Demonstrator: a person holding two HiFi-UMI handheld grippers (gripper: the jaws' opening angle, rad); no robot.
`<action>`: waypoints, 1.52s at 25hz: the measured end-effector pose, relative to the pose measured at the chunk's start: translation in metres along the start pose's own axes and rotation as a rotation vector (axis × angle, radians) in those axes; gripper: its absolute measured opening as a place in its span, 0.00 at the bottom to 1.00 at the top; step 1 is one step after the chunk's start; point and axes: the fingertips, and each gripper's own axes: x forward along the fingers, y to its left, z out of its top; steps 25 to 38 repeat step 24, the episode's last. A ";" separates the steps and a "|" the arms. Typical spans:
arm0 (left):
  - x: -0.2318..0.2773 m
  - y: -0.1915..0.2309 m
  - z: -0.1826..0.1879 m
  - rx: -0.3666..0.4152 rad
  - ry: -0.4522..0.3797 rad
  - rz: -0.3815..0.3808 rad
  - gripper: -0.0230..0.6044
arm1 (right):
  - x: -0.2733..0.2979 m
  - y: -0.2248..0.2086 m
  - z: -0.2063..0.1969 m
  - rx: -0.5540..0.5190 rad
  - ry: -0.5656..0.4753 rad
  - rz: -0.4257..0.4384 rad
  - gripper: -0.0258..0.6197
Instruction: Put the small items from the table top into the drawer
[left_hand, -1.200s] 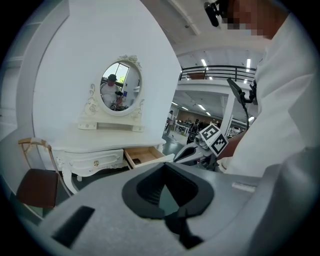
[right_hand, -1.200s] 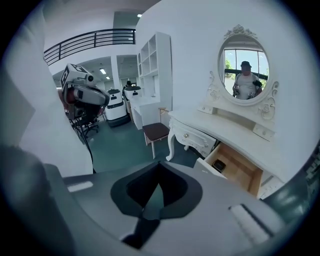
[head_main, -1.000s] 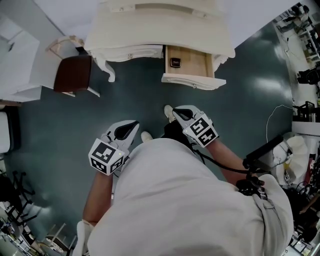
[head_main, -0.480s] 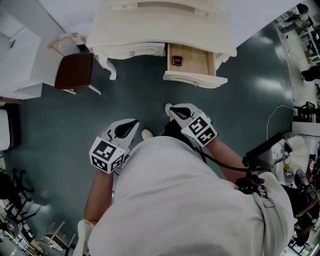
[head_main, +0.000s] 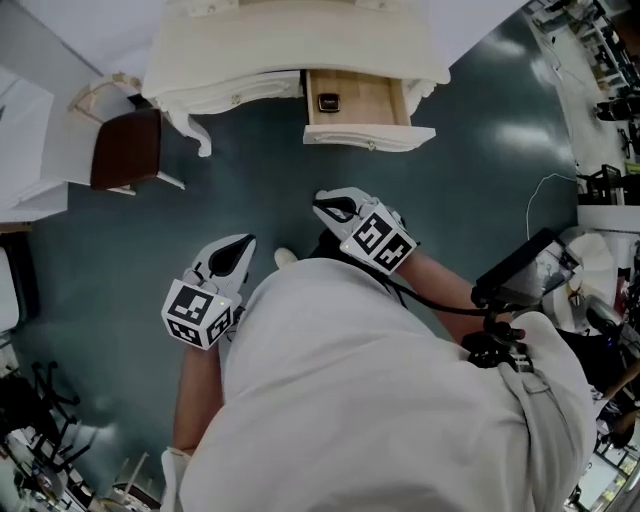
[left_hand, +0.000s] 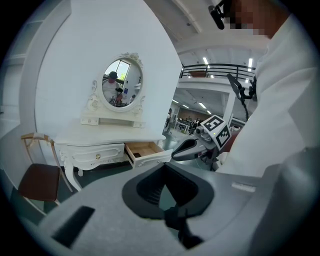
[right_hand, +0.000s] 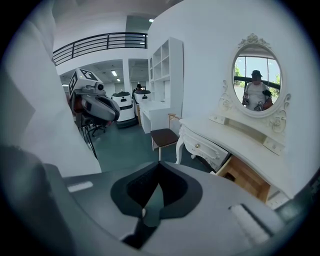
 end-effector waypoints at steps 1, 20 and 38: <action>0.000 0.000 0.000 -0.001 0.000 0.001 0.04 | 0.000 0.000 0.000 -0.012 0.003 0.001 0.04; 0.011 -0.002 0.004 0.017 0.010 -0.030 0.04 | -0.003 -0.003 0.002 -0.058 -0.009 -0.016 0.04; 0.008 0.001 0.010 0.021 0.017 -0.030 0.04 | -0.002 -0.005 0.008 -0.061 -0.012 -0.016 0.04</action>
